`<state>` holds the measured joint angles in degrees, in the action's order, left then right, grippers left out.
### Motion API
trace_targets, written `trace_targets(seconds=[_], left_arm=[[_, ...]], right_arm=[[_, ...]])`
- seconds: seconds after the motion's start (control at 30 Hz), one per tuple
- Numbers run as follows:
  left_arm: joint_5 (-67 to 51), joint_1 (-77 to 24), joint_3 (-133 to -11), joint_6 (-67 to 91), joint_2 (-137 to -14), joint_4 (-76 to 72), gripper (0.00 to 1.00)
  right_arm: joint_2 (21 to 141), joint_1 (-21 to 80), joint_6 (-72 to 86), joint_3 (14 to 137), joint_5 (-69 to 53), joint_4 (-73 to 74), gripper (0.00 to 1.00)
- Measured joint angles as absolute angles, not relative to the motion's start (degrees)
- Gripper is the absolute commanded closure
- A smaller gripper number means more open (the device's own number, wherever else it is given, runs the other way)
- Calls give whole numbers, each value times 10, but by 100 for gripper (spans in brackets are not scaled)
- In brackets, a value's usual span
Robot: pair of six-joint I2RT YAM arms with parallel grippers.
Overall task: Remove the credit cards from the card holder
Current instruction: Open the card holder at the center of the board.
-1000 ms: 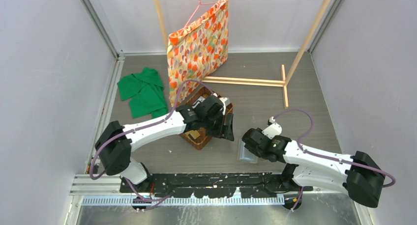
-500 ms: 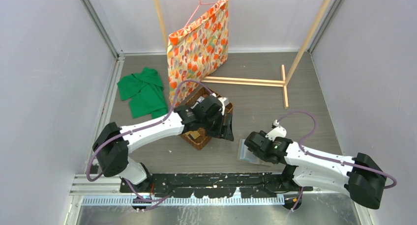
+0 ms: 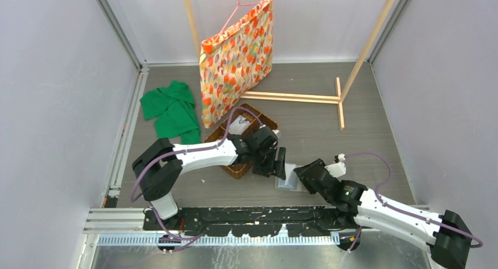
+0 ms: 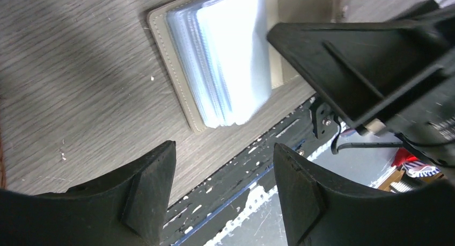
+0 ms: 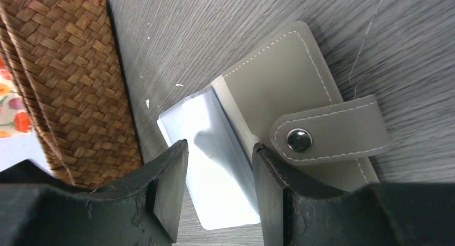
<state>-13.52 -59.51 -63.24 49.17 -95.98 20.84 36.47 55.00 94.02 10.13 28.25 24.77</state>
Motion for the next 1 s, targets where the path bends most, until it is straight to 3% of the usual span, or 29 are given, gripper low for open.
trace_targets(seconds=[0.23, 0.57, 0.83, 1.0], left_arm=[[-123, -595, -610, 531, -994, 178, 29], [-85, -604, -557, 584, -995, 93, 31], [-79, -605, -574, 583, -1013, 75, 34], [-74, -607, -602, 552, -1020, 106, 33]], right_arm=[[311, 550, 963, 84, 268, 268, 47], [348, 550, 959, 104, 264, 274, 47], [358, 550, 955, 113, 263, 283, 46], [346, 550, 930, 140, 260, 363, 43]])
